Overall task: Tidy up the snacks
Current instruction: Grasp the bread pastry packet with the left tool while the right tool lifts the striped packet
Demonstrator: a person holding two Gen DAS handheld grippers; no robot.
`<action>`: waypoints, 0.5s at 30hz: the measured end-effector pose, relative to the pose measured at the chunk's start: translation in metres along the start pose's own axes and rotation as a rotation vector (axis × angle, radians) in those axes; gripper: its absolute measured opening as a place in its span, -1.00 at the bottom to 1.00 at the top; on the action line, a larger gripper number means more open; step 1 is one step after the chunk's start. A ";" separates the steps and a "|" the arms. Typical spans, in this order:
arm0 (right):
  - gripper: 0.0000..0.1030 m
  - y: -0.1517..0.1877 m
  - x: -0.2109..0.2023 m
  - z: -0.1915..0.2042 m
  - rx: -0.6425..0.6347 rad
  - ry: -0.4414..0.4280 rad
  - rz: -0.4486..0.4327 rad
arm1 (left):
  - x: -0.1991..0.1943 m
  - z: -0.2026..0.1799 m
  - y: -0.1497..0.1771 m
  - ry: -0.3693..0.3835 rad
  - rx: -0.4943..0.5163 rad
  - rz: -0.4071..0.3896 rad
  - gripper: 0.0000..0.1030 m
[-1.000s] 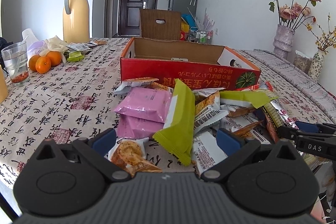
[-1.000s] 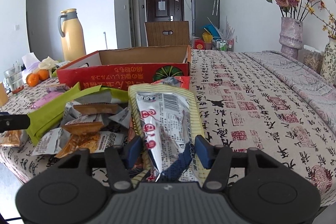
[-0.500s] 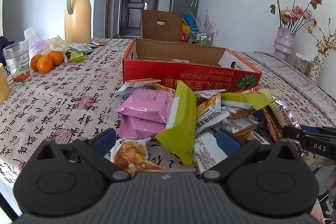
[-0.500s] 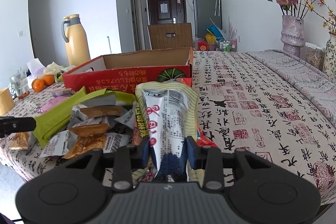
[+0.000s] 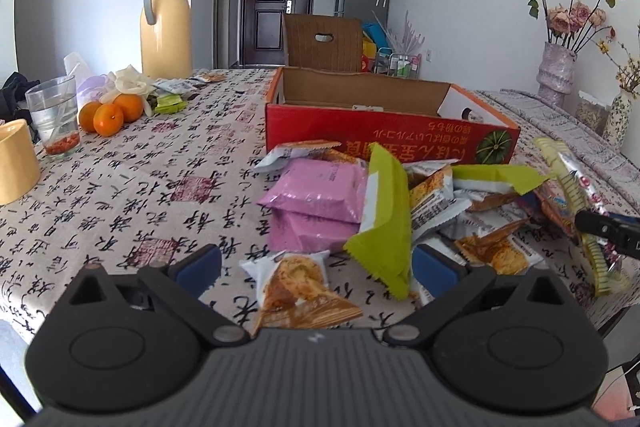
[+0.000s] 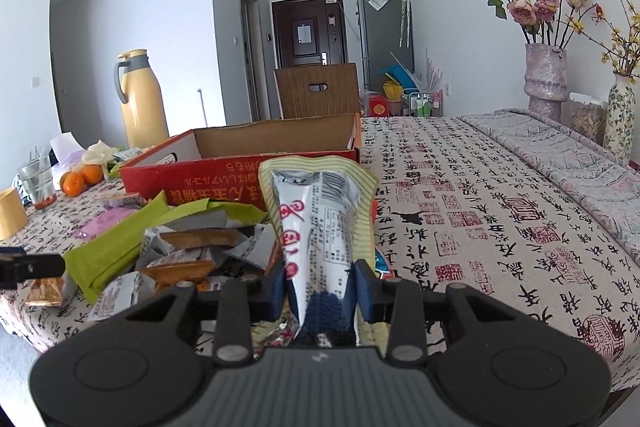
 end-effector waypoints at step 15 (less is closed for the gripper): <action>-0.34 -0.002 -0.004 0.003 0.000 0.025 -0.008 | 0.018 0.023 0.012 -0.036 -0.049 0.081 0.48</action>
Point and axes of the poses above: each gripper's, at about its wrist camera, not at the fingertips, and x roughly the way its jaws point, z to its left, y to its underside, the point moved 9 cm from there along x, roughly the way its jaws point, and after that the axes turned 5 degrees about z, right-handed, at the moved point
